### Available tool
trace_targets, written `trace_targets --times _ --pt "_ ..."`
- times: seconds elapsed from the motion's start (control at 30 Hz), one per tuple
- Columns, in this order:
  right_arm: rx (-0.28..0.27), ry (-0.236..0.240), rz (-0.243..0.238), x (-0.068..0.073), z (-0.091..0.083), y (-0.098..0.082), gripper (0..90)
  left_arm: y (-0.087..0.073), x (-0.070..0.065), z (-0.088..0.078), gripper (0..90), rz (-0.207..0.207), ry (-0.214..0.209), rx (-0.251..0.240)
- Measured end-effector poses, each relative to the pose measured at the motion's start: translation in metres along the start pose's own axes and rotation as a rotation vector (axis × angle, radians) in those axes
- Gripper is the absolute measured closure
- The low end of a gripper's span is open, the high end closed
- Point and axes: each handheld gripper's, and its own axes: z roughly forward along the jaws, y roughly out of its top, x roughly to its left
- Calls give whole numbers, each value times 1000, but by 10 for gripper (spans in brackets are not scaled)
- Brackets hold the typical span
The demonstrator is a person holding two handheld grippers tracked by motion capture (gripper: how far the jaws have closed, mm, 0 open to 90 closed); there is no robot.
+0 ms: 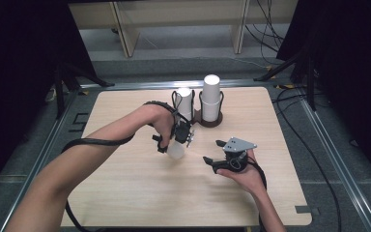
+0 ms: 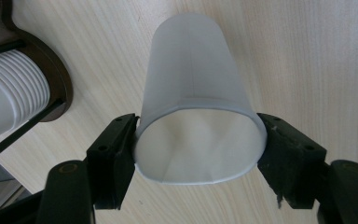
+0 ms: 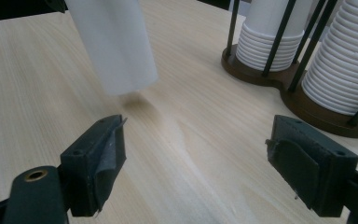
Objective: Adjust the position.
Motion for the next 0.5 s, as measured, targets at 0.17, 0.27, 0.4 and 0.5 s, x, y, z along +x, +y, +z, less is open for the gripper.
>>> trace_targets --times 0.17,0.27,0.4,0.5 --pt "-16 -19 -11 -2 -1 -1 194 4 3 -2 313 -4 0 21" --pt "-4 -16 5 -2 -2 -2 193 7 4 -1 313 17 25 32" --pt "-6 -16 5 -3 -3 -2 193 11 4 -2 313 26 8 34" --pt "-3 -17 12 -3 -4 -2 192 14 3 -2 313 37 9 35"
